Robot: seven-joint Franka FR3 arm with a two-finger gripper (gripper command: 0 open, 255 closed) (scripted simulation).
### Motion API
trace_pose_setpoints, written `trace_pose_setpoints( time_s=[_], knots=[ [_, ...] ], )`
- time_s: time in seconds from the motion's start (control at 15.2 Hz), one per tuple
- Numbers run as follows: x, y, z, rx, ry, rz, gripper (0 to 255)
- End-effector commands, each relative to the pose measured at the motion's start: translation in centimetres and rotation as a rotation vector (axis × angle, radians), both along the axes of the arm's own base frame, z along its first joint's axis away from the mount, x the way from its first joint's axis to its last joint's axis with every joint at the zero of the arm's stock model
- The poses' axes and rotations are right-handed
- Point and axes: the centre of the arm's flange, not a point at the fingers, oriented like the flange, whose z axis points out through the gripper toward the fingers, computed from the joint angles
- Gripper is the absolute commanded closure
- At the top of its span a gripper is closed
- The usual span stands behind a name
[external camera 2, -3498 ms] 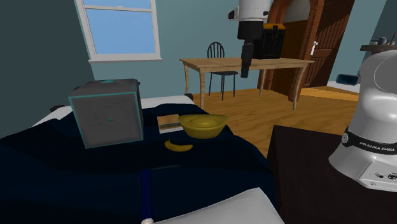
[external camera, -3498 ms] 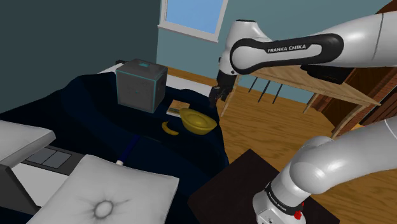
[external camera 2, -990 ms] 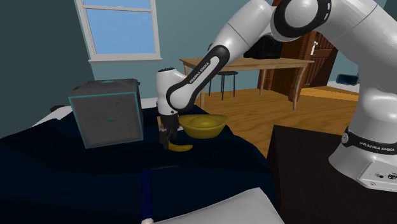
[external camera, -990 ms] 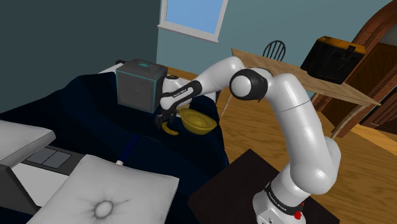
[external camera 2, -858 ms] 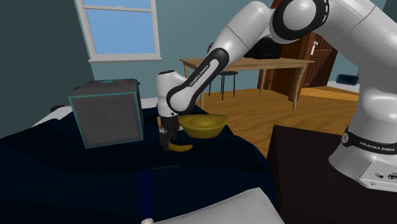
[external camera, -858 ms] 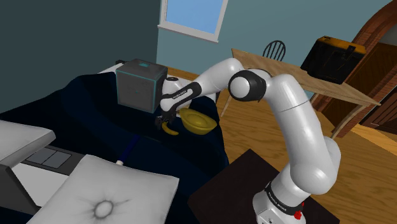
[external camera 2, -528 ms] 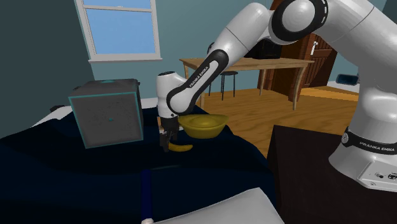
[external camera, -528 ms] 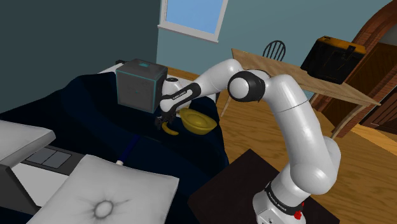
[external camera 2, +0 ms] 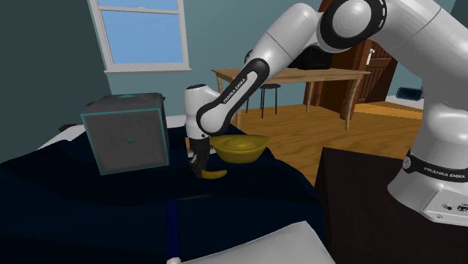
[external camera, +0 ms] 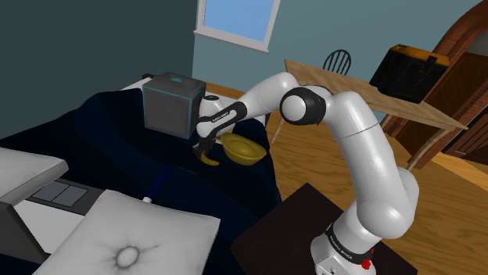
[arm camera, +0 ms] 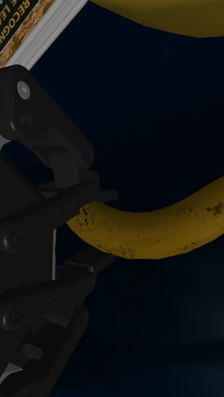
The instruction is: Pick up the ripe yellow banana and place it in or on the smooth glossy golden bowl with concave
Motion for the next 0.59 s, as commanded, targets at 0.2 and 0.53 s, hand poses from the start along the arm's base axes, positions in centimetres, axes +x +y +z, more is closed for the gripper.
trace_pose_setpoints(
  time_s=[0.2,0.53],
  knots=[
    [0.0,0.0,0.0,0.000,0.000,0.000,255],
    [0.0,0.0,2.6,0.000,0.000,0.000,255]
  ],
)
